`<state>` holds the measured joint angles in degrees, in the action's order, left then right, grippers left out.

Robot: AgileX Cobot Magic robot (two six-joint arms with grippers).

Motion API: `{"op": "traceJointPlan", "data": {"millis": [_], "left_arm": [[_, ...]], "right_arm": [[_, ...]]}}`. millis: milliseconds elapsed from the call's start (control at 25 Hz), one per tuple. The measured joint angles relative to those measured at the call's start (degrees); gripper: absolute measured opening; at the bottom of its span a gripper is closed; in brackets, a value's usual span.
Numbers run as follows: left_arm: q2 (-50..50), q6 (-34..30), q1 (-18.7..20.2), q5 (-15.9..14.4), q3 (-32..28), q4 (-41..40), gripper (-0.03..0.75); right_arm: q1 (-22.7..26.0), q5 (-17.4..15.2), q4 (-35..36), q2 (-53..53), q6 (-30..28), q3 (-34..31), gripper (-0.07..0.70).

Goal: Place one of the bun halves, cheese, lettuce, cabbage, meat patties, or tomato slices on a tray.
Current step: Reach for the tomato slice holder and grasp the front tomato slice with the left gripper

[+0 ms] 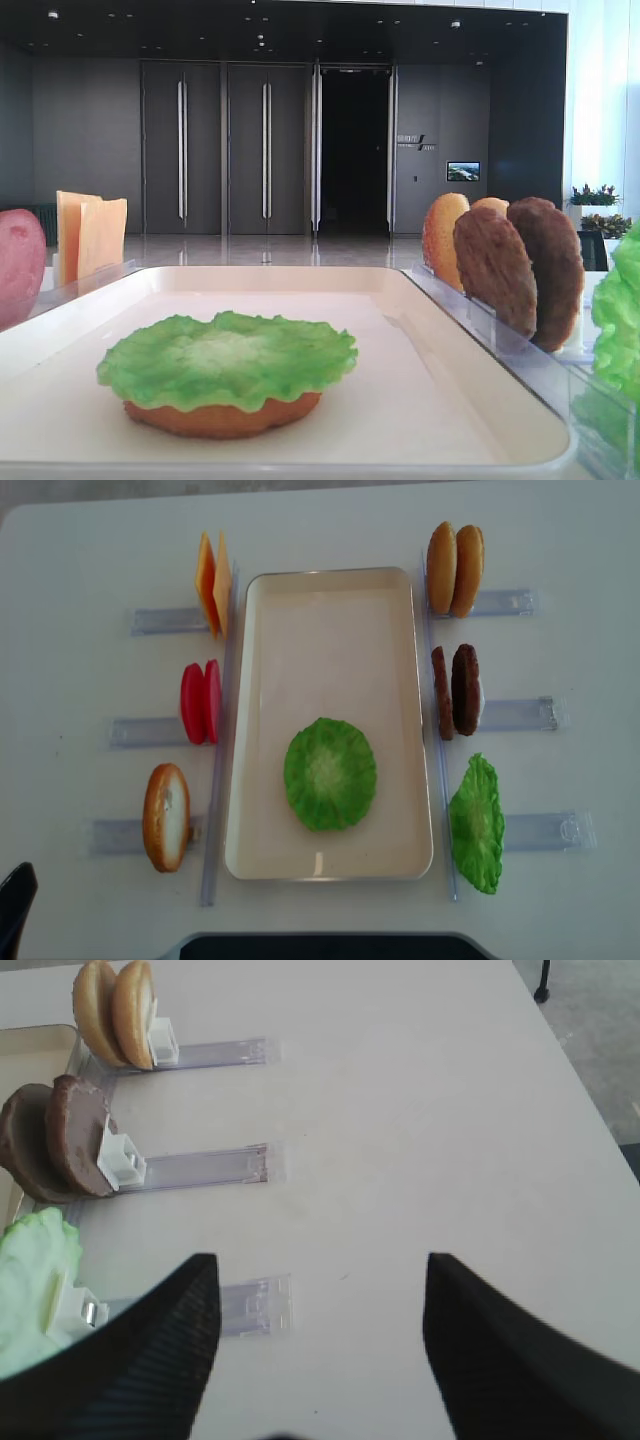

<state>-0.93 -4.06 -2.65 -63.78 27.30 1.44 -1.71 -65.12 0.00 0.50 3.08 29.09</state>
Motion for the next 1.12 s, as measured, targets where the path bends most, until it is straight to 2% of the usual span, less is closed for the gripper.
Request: {"op": "traceJointPlan", "data": {"millis": [960,1120], "left_arm": [[0.0,0.0,0.0,-0.12,0.0,0.21,0.534],[0.31,0.62,0.0,-4.24,2.33,0.65,0.534]], "right_arm": [[0.0,0.0,0.0,0.0,0.0,0.0,0.424],[0.0,0.0,0.0,0.0,0.0,0.0,0.424]]}}
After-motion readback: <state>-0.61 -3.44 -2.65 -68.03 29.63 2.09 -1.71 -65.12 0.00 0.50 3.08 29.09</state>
